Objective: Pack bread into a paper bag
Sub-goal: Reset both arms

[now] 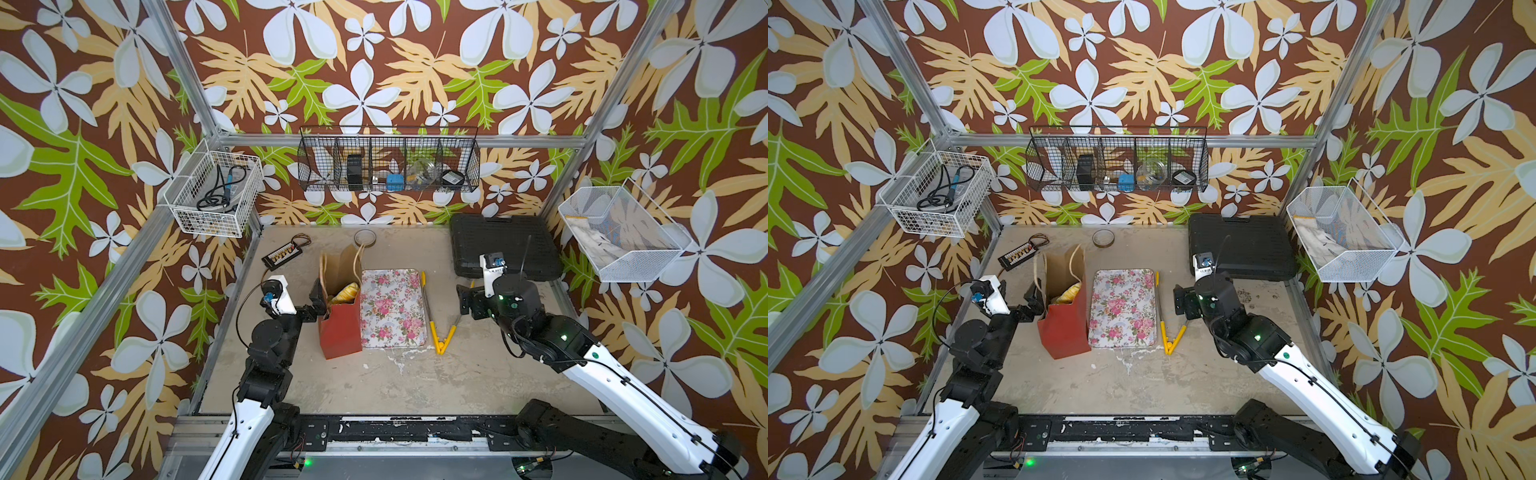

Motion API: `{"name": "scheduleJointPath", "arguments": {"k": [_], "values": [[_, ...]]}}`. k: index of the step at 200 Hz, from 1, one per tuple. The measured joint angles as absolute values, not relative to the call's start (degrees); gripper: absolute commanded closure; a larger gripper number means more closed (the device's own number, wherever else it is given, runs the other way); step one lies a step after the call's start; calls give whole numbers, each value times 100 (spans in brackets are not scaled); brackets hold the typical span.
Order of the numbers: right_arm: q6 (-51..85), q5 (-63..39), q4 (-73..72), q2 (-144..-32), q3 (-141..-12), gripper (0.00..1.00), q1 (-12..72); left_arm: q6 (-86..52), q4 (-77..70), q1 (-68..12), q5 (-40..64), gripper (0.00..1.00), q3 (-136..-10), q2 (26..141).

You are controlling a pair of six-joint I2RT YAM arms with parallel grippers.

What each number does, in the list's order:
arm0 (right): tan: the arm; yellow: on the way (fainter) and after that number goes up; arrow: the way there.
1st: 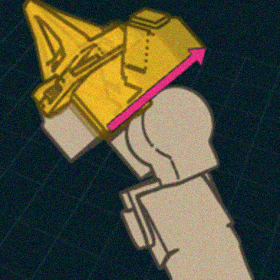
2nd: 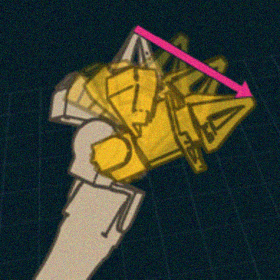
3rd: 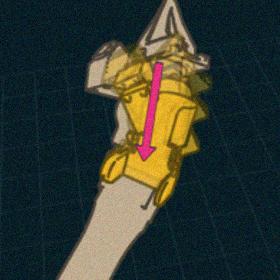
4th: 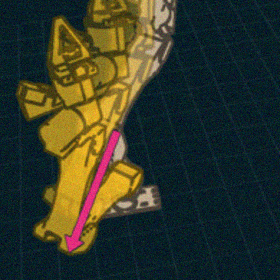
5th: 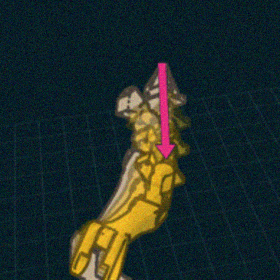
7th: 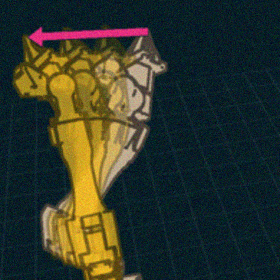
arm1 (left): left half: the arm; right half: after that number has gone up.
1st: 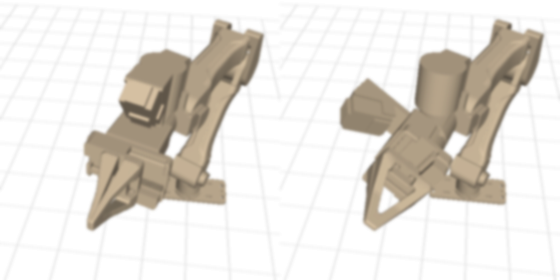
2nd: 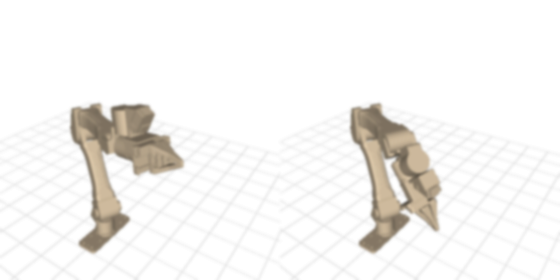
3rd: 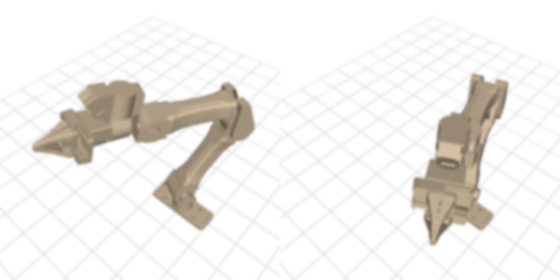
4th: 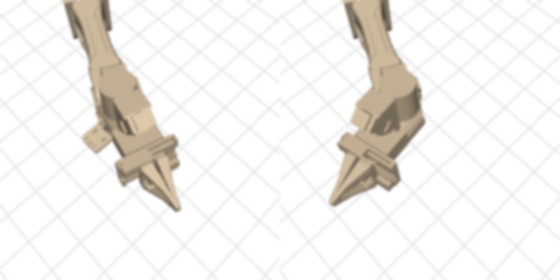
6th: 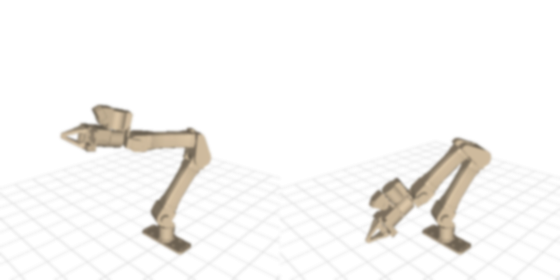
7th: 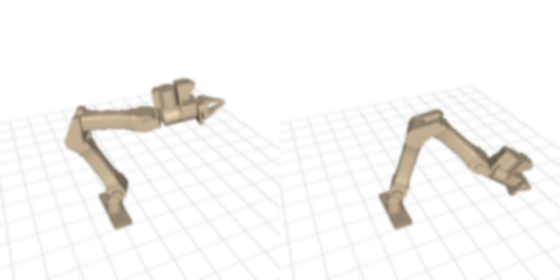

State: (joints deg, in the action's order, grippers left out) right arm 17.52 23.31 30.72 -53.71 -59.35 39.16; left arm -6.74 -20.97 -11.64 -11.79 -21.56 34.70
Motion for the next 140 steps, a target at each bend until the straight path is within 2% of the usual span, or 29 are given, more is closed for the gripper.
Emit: {"name": "scheduleJointPath", "arguments": {"k": [46, 65, 100, 140], "values": [[1702, 2418, 3002, -4753, -5671, 0, 3918, -49, -4029, -1162, -1804, 0, -1835, 5784], [1629, 2545, 3039, -4578, -5712, 0, 3918, 3, -4543, -1264, -2578, 0, -1505, 5889], [1577, 2578, 3061, -4477, -5725, 0, 3918, 38, -5627, -1518, -3518, 0, -174, 5483], [1496, 2418, 3096, -4571, -5671, 0, 3918, 183, -7402, -1529, -3468, 0, -23, 6882]]}}
